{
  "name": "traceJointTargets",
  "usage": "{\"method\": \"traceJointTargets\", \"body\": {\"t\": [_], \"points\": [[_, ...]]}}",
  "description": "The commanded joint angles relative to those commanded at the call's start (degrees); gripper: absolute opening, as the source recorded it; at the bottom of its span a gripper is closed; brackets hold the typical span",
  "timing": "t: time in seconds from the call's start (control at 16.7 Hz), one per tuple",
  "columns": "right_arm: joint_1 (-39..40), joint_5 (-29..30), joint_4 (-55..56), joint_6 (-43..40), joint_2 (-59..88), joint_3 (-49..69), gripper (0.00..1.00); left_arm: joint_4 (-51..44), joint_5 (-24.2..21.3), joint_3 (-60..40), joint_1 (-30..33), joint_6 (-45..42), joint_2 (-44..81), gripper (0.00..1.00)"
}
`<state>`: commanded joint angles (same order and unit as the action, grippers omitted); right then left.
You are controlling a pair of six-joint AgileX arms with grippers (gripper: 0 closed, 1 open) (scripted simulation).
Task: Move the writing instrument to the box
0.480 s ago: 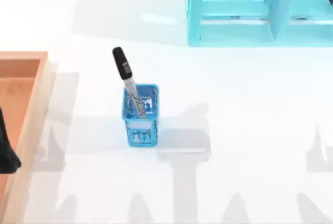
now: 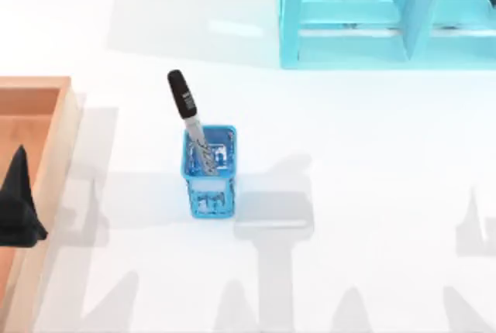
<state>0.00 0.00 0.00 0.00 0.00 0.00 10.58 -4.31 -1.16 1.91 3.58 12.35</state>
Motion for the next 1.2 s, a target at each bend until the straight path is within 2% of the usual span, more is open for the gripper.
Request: {"method": "traceJointTargets", "body": {"t": [0.78,1.02,1.2], "points": [[0.0,0.0,0.0,0.0,0.0,0.0,1.0,50.02,-19.06,-6.37,8.19,16.35,63.66,1.0],[0.0,0.0,0.0,0.0,0.0,0.0,1.0,60.91,-23.39,-7.24,10.04,20.11,78.82,1.0],[0.0,0.0,0.0,0.0,0.0,0.0,1.0,65.83,-25.38,-7.44,10.94,21.76,85.79,1.0]]}}
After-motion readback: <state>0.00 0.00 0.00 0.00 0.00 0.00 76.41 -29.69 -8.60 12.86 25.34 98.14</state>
